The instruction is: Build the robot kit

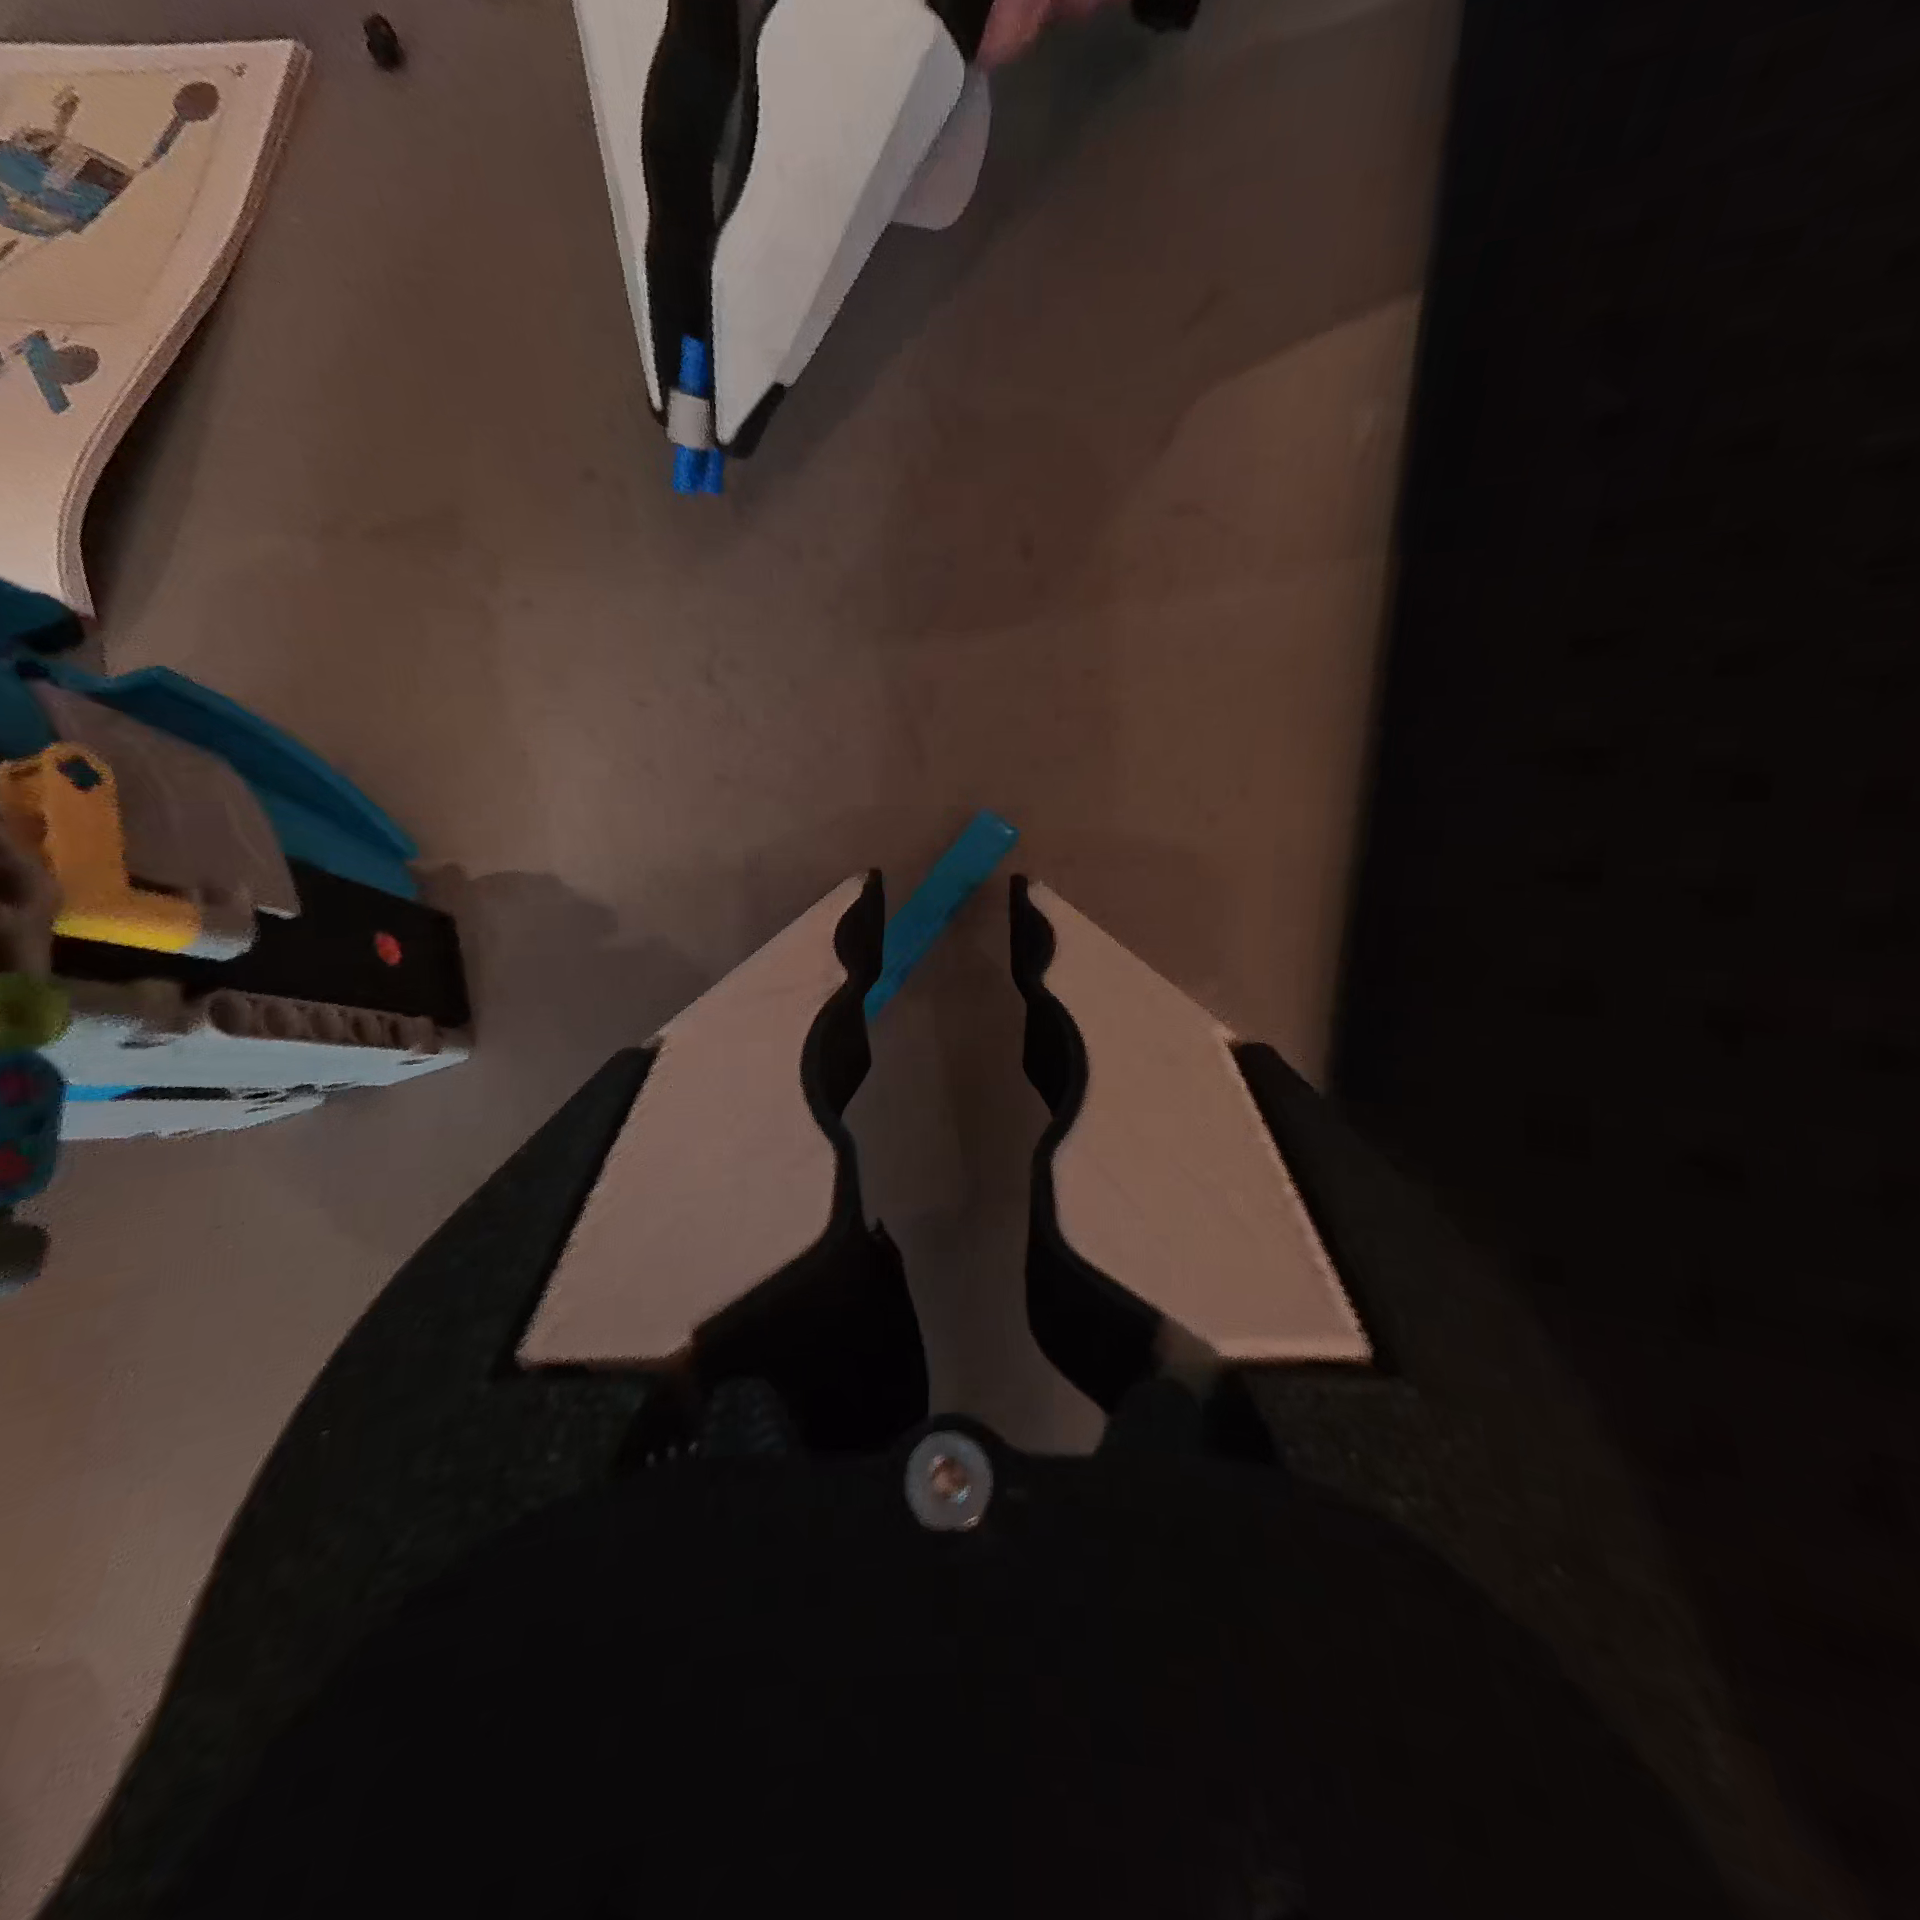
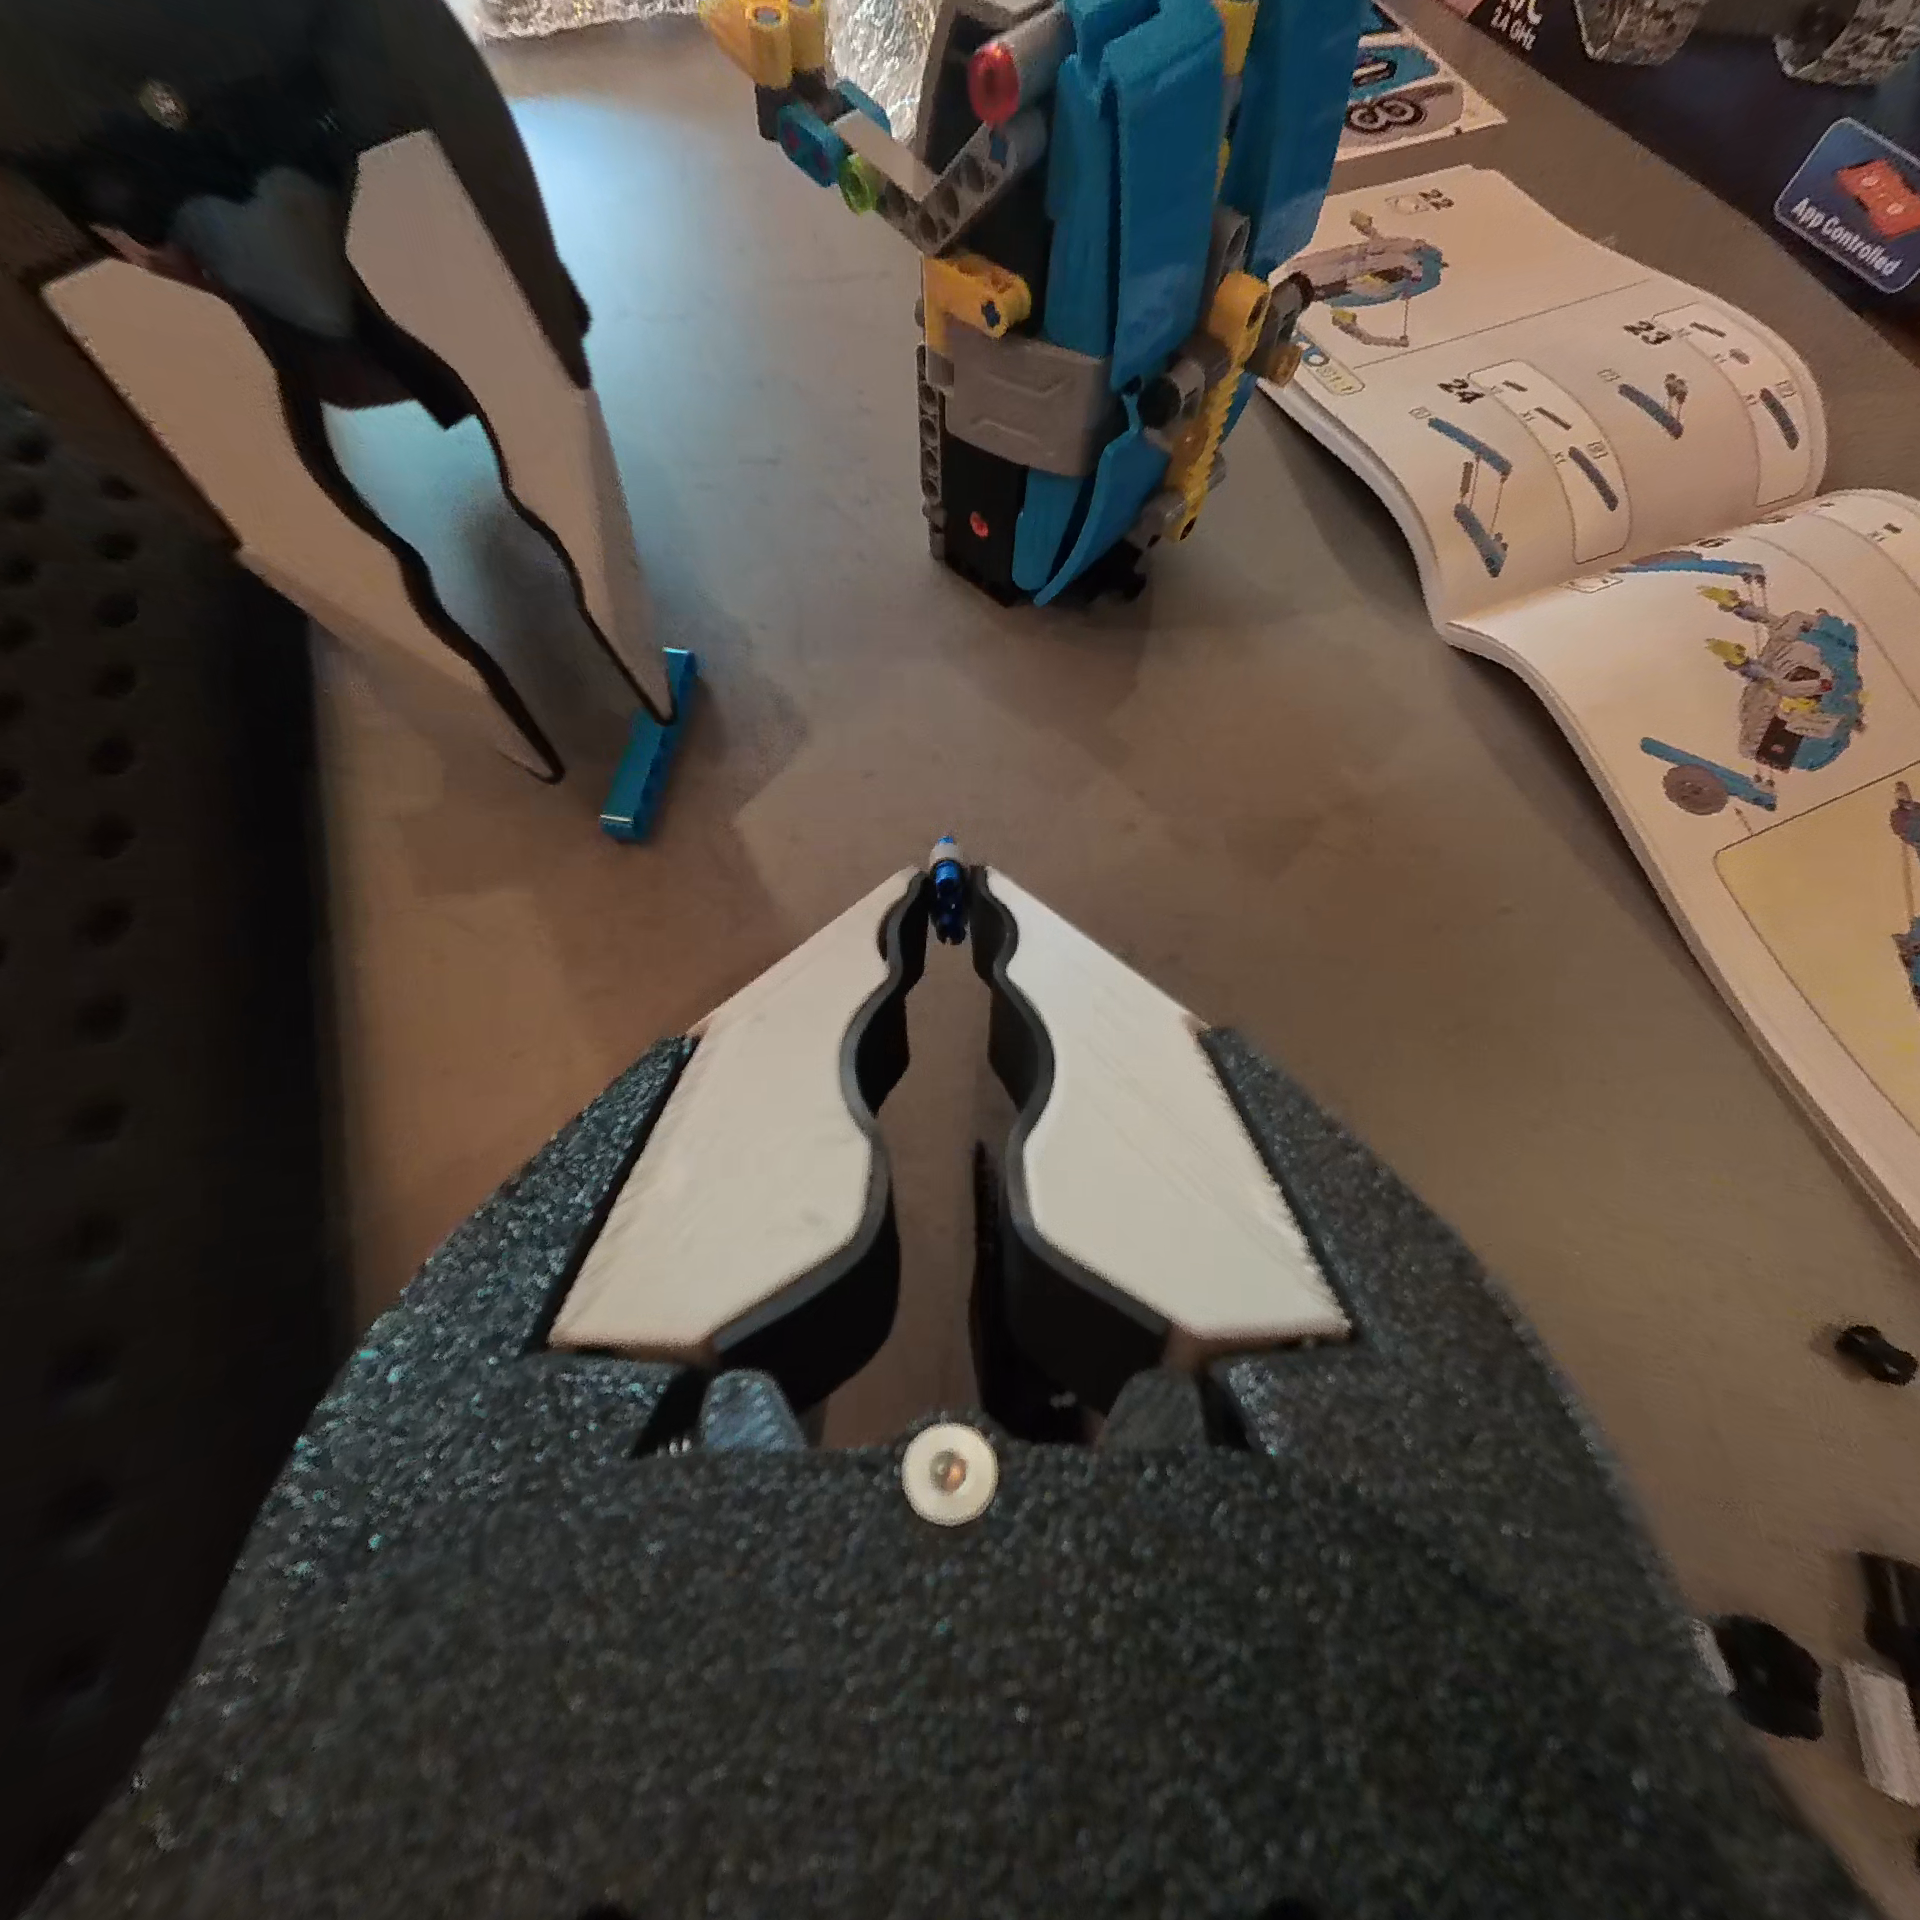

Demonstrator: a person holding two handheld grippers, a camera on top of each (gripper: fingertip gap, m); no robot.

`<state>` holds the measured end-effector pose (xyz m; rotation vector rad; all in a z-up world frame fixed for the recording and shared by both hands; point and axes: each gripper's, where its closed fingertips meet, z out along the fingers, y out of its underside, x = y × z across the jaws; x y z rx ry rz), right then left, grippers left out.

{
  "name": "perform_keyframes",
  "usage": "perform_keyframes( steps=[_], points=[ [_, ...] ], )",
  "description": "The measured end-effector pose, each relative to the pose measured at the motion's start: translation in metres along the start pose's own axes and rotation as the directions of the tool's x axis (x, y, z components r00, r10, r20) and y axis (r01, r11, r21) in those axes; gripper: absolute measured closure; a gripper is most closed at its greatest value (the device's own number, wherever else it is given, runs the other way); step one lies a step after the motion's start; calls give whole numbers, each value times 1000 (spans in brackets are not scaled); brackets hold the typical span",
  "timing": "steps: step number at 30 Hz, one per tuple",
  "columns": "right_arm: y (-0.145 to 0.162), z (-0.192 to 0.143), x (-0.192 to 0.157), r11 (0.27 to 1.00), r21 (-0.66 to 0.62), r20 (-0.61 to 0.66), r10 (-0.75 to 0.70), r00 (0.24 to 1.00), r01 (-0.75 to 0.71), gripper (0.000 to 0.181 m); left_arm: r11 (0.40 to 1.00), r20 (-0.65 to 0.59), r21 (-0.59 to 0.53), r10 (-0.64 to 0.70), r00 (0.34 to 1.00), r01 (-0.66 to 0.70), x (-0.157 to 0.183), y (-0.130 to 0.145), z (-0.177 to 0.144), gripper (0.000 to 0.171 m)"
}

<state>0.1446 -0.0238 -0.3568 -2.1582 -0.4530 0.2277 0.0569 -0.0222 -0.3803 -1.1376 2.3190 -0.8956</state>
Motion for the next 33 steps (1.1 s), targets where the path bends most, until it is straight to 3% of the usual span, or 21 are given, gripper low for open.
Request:
perform_keyframes(
  steps=[7,9,11,13,19,22,25,29,31,33],
  points=[
    [3,2,-3,1000,-18,13,-8,1000,9,173,998,7,-54,17,1000,-17,-2,-5,-2,148],
    [2,2,-4,1000,-16,18,-4,1000,4,173,997,81,-46,-62,995,66,-3,-4,-12,152],
    [-2,3,-24,999,-11,127,32,991,-31,174,978,161,-70,-181,970,194,-6,7,-20,153],
    [-3,10,-45,999,-34,210,16,978,-9,173,964,127,-74,-246,961,257,6,12,-19,153],
    [4,37,-71,989,-116,247,-58,967,89,173,935,130,-98,-326,936,340,-3,21,-6,153],
    [0,43,-77,989,-112,253,-61,965,92,173,960,137,-98,-247,959,261,-5,19,-4,146],
    [0,43,-73,990,-110,239,-58,969,87,173,990,163,-144,27,986,-3,1,22,-13,136],
    [-1,36,-59,994,-91,202,-41,978,61,173,924,173,-151,376,910,-353,6,7,-18,136],
    [-3,33,-53,997,-72,186,-23,982,37,173,906,124,-124,419,900,-405,8,2,-12,135],
    [-2,30,-47,998,-60,171,-2,985,12,173,942,37,-80,330,943,-326,10,0,-5,135]
  ],
)
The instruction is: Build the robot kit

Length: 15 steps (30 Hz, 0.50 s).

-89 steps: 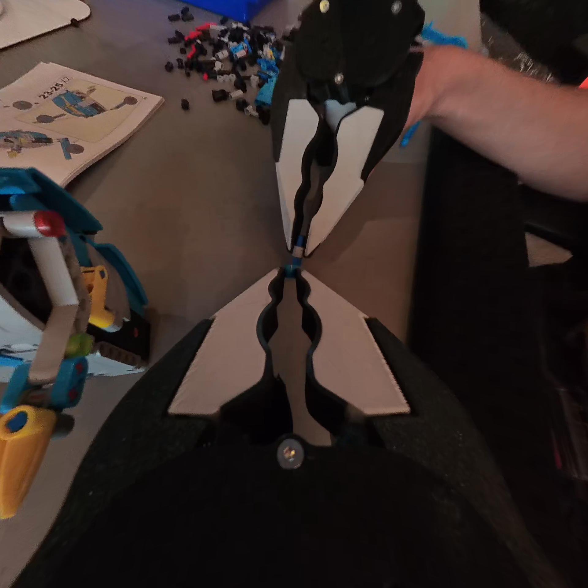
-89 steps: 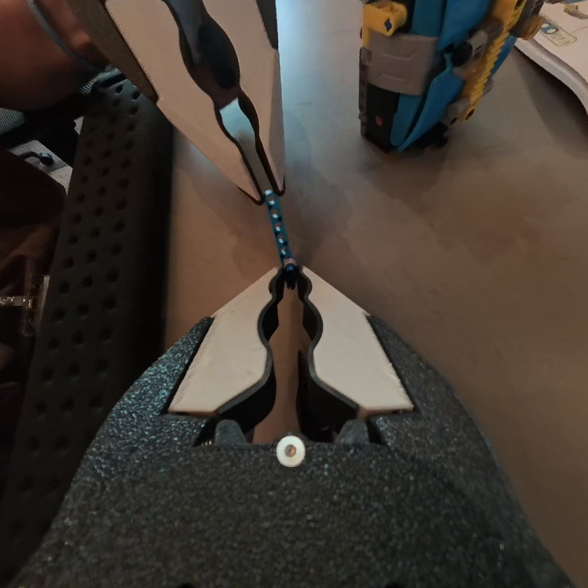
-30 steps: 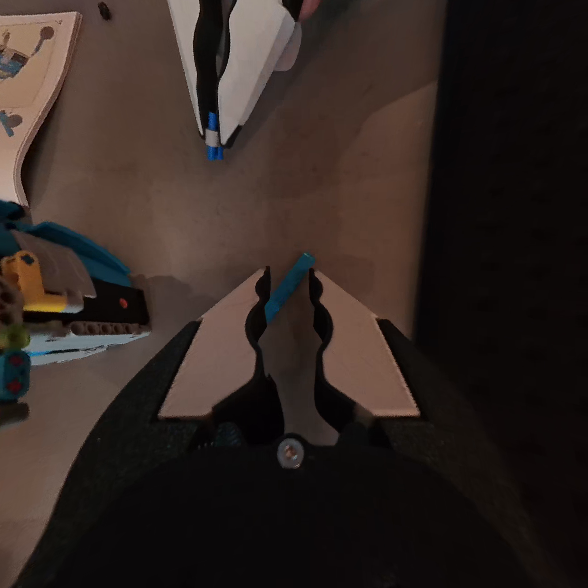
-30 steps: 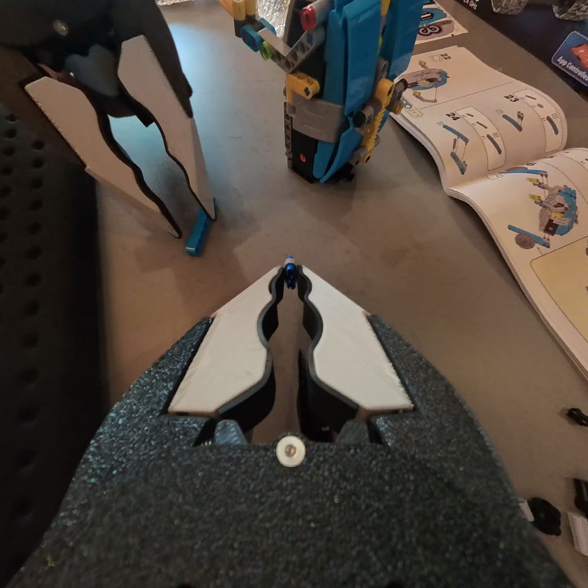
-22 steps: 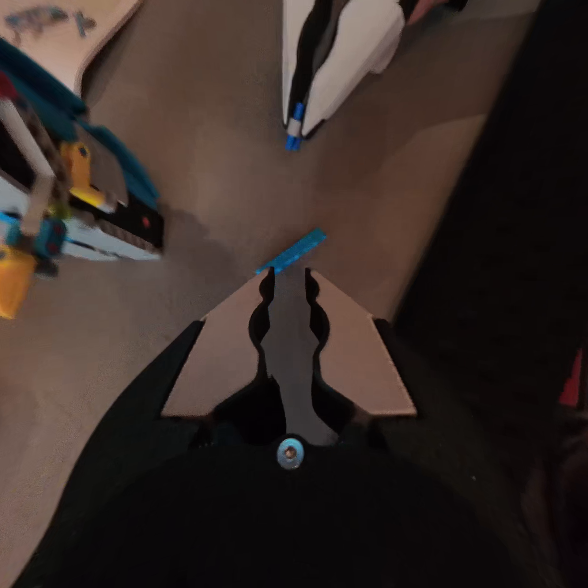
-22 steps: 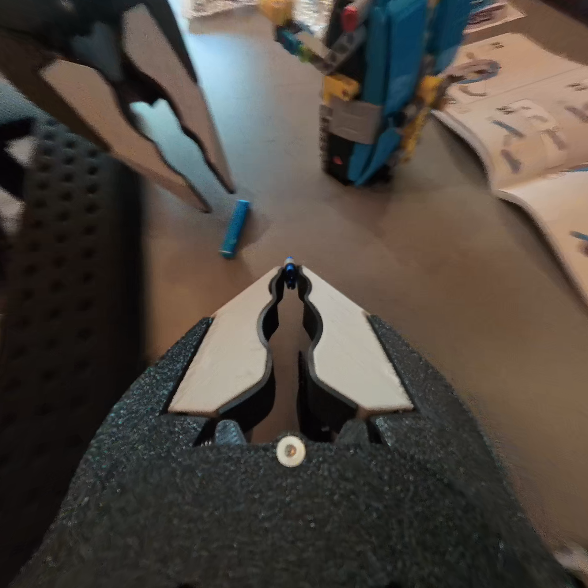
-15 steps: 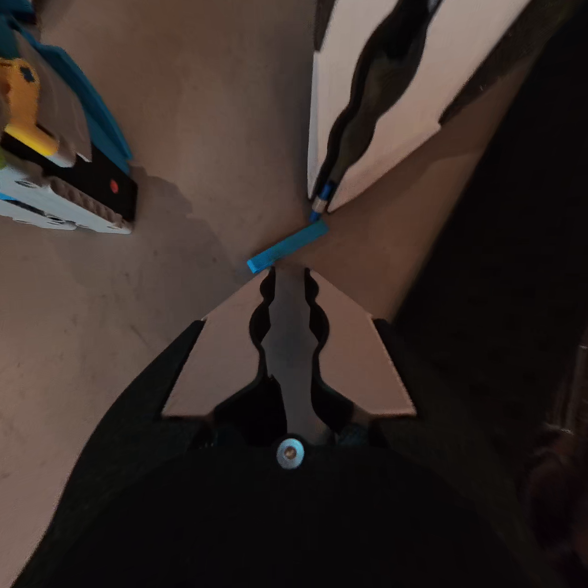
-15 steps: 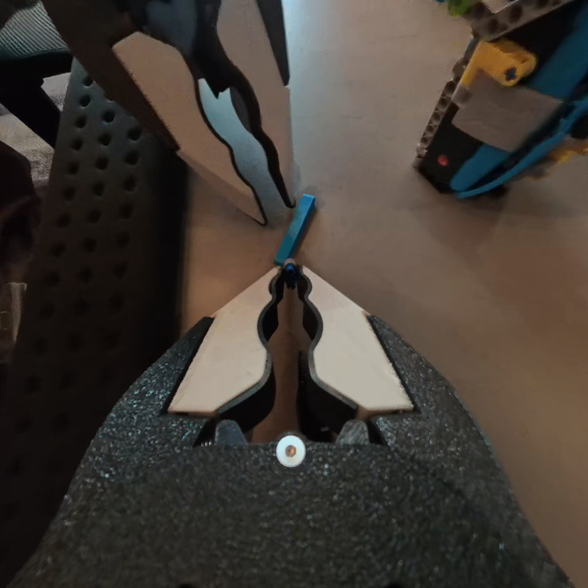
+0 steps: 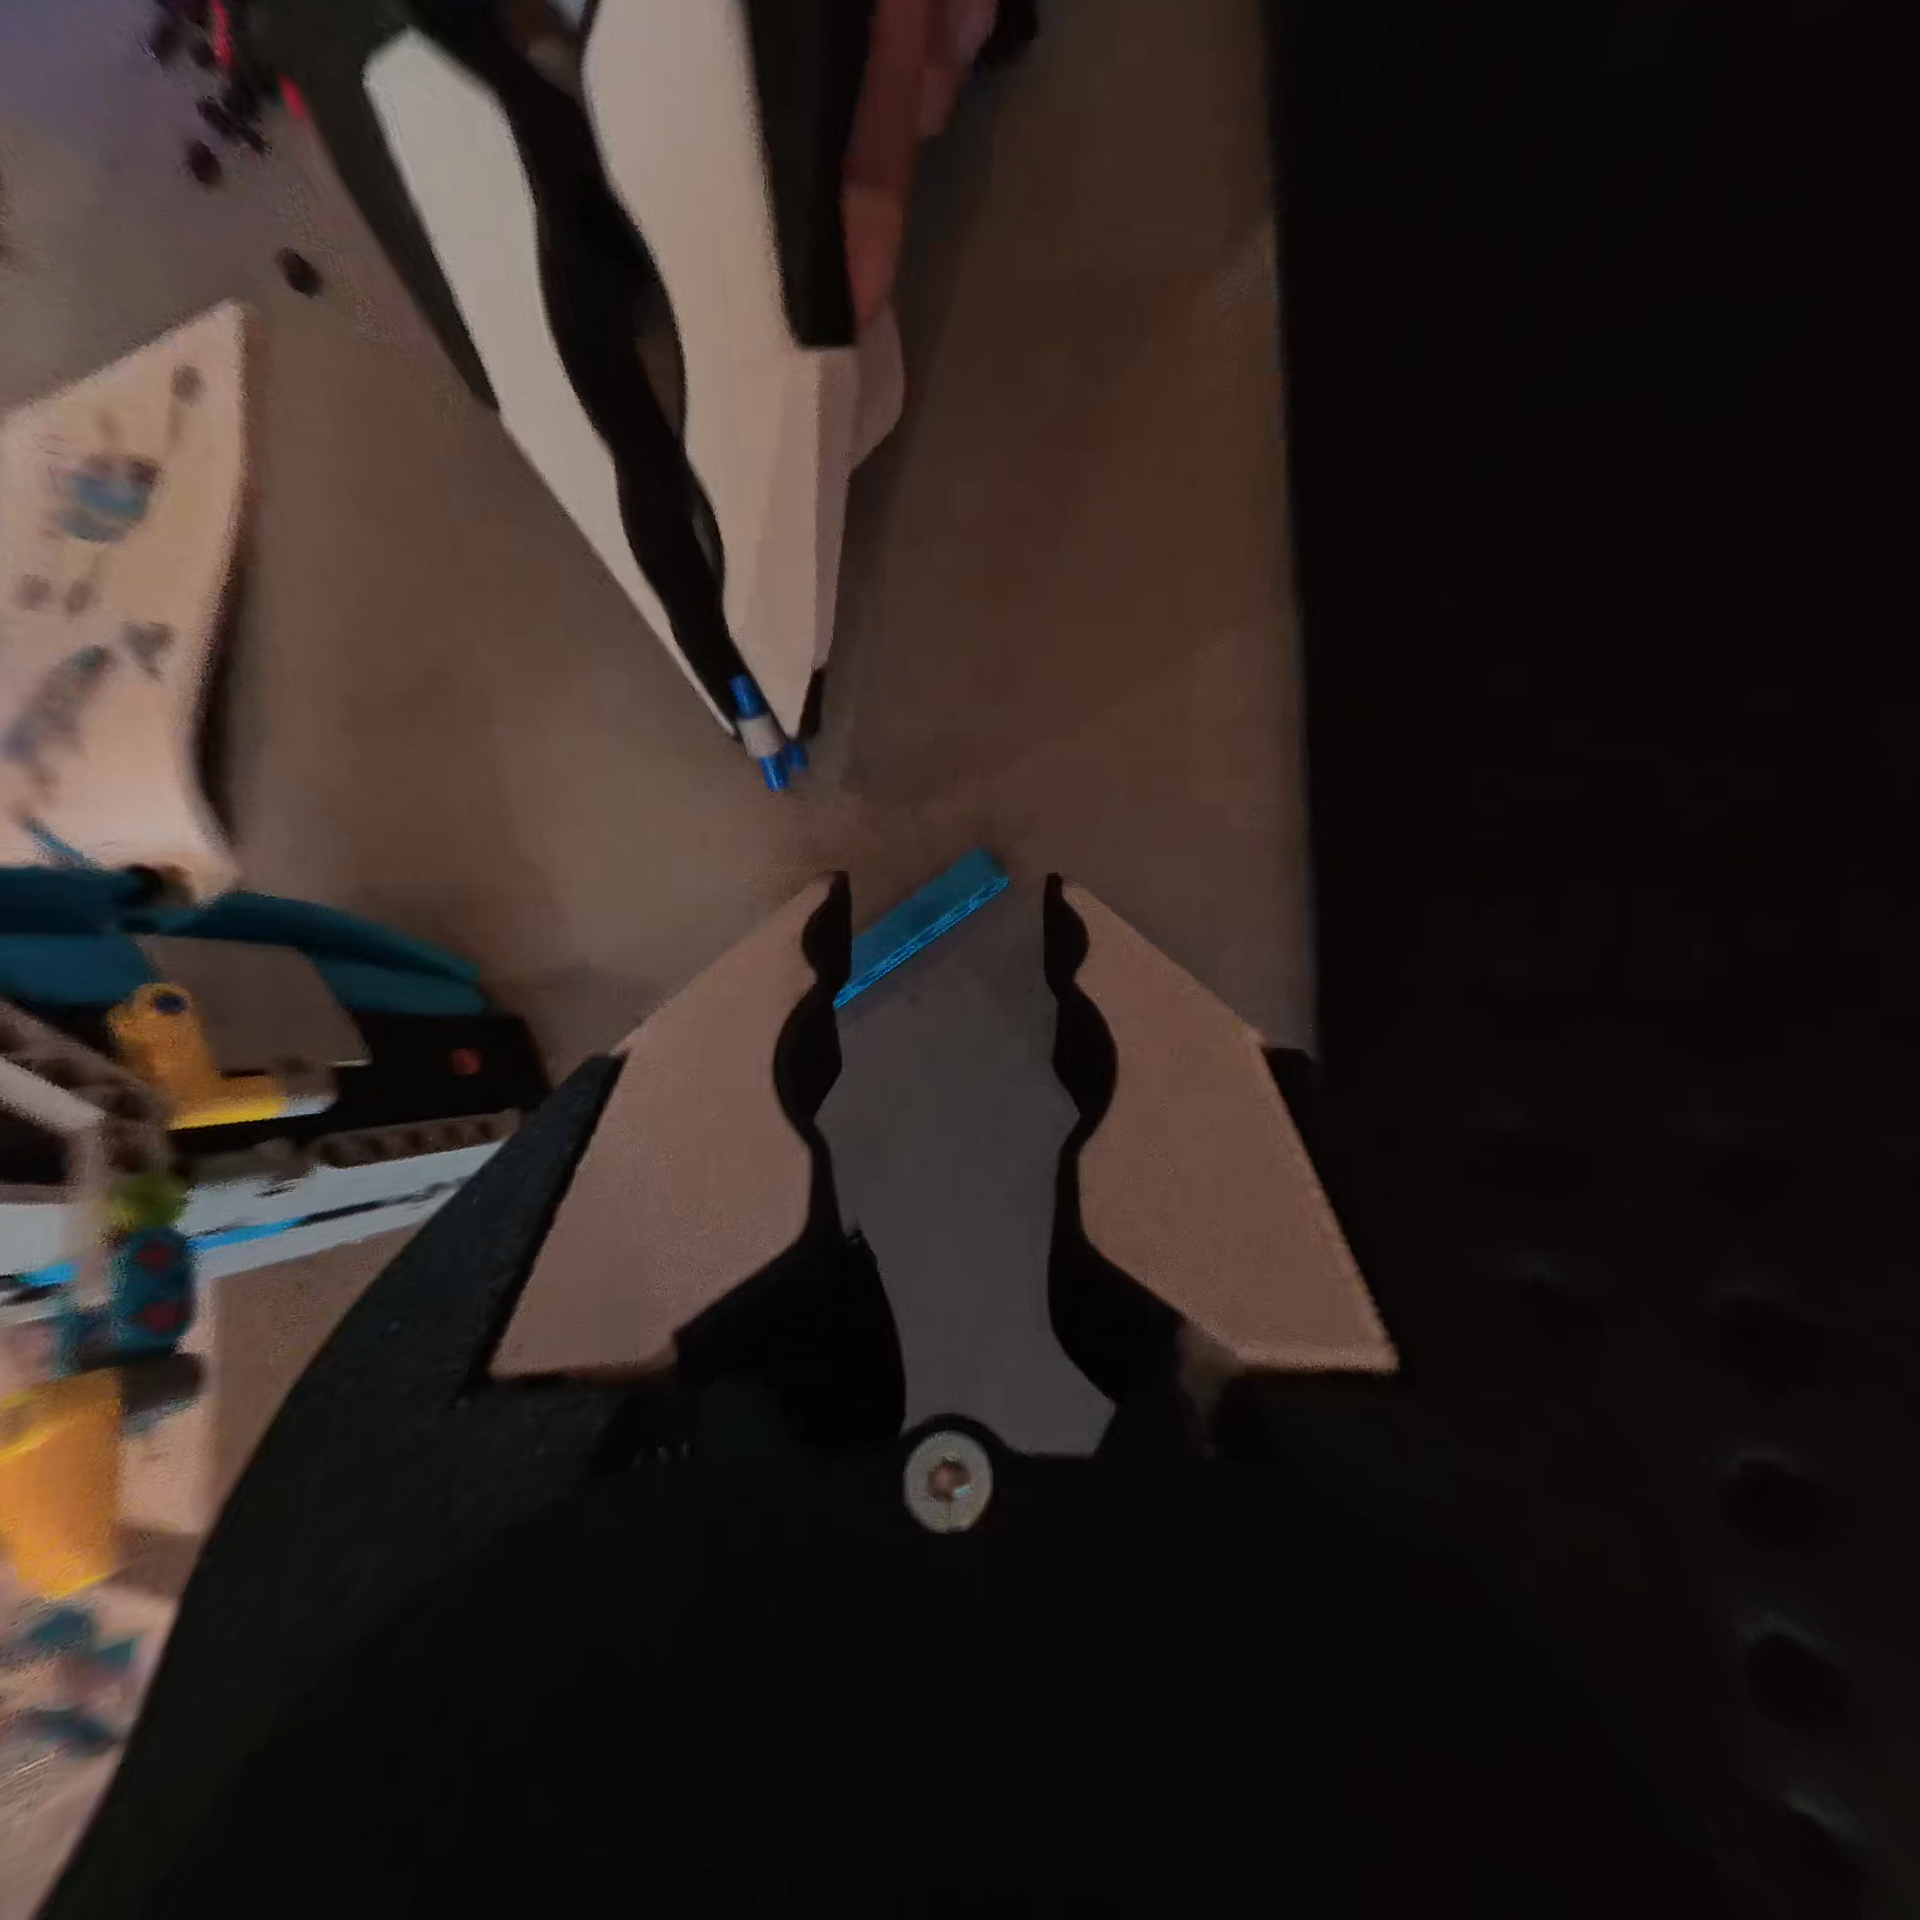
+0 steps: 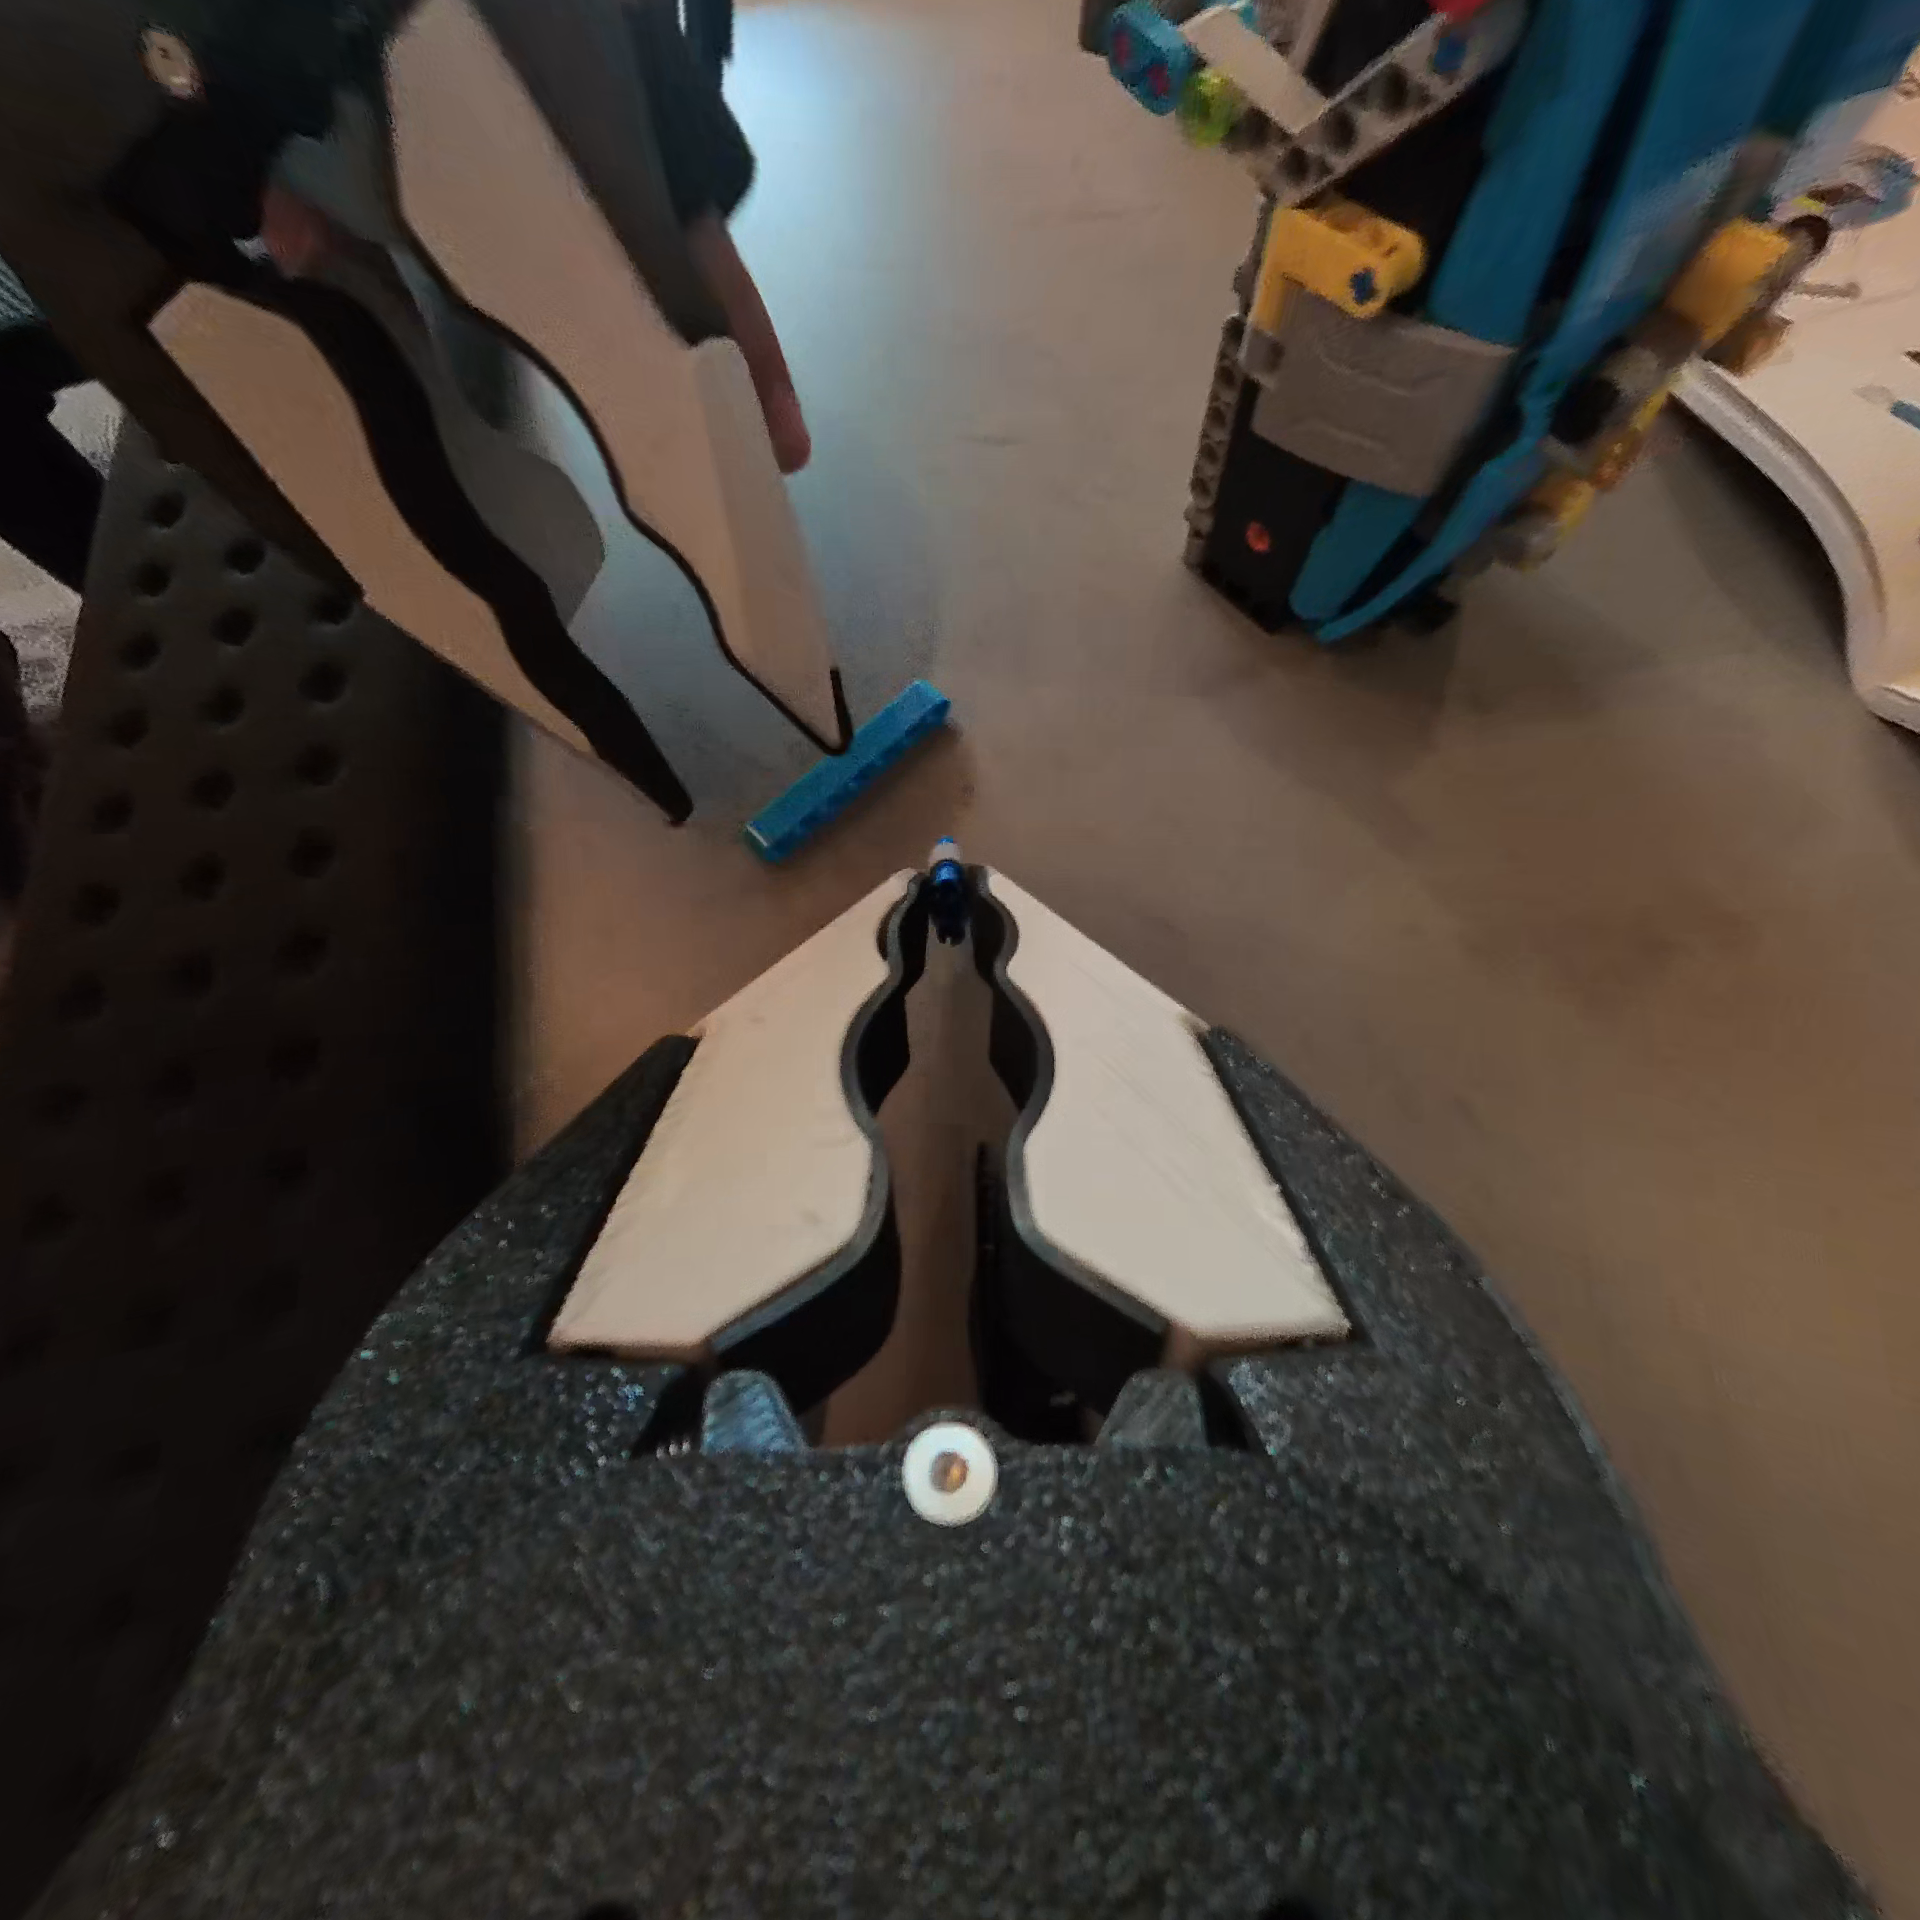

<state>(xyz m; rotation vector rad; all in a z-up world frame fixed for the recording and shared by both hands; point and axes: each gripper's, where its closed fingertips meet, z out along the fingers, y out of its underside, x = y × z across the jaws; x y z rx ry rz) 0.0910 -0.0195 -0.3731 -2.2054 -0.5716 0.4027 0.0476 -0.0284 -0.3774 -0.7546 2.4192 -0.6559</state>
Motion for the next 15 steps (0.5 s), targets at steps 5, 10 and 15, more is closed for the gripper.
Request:
perform_keyframes(
  steps=[5,10,15],
  points=[
    [6,-9,8,999,14,-19,32,999,-32,173,990,-99,69,-119,988,126,-1,6,9,137],
    [5,-7,7,1000,11,0,29,1000,-29,173,983,-171,55,-164,972,175,7,5,10,159],
    [11,-5,-15,1000,-25,98,6,995,-4,173,959,-165,85,-253,953,269,9,-3,3,164]
  ],
)
